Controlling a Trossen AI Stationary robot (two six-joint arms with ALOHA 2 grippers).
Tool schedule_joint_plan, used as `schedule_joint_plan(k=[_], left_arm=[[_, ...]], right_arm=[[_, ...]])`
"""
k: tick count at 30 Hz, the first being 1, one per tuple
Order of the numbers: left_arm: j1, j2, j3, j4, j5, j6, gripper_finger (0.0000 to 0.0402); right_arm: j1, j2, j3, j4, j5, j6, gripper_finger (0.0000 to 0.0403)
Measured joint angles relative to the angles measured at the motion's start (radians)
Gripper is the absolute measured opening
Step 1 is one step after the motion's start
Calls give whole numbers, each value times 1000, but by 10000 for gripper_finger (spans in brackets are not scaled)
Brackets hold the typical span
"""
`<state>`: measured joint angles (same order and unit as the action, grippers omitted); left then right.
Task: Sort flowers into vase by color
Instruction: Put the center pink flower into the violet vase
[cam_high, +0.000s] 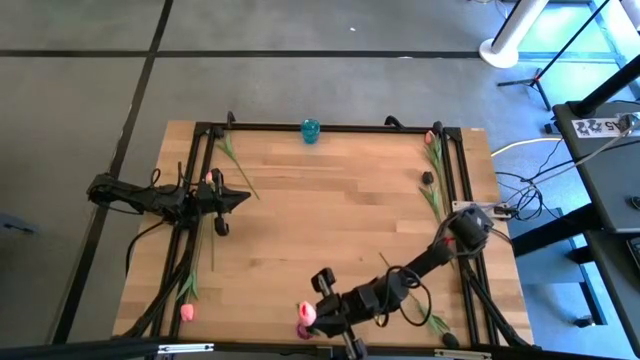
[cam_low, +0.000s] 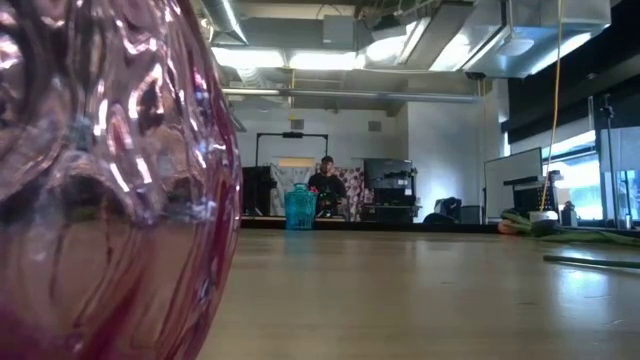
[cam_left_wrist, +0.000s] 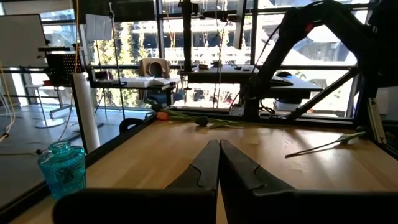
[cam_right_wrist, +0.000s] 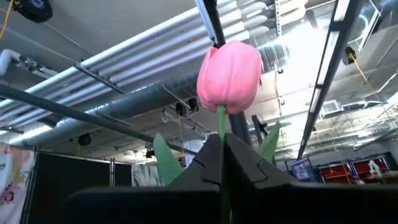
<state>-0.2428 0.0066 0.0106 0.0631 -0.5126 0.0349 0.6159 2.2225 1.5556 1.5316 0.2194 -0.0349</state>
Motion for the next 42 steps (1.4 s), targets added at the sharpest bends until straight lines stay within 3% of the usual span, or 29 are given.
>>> schedule_joint_plan(k=[22, 32, 42], left_arm=[[0, 0, 0, 0, 0, 0, 4], [0, 0, 0, 0, 0, 0, 4], [0, 0, 0, 0, 0, 0, 4]], right_arm=[[-13, 100, 122, -32, 39, -19, 3], [-14, 100, 120, -207, 42, -29, 5], [28, 99, 119, -274, 116, -184, 84]])
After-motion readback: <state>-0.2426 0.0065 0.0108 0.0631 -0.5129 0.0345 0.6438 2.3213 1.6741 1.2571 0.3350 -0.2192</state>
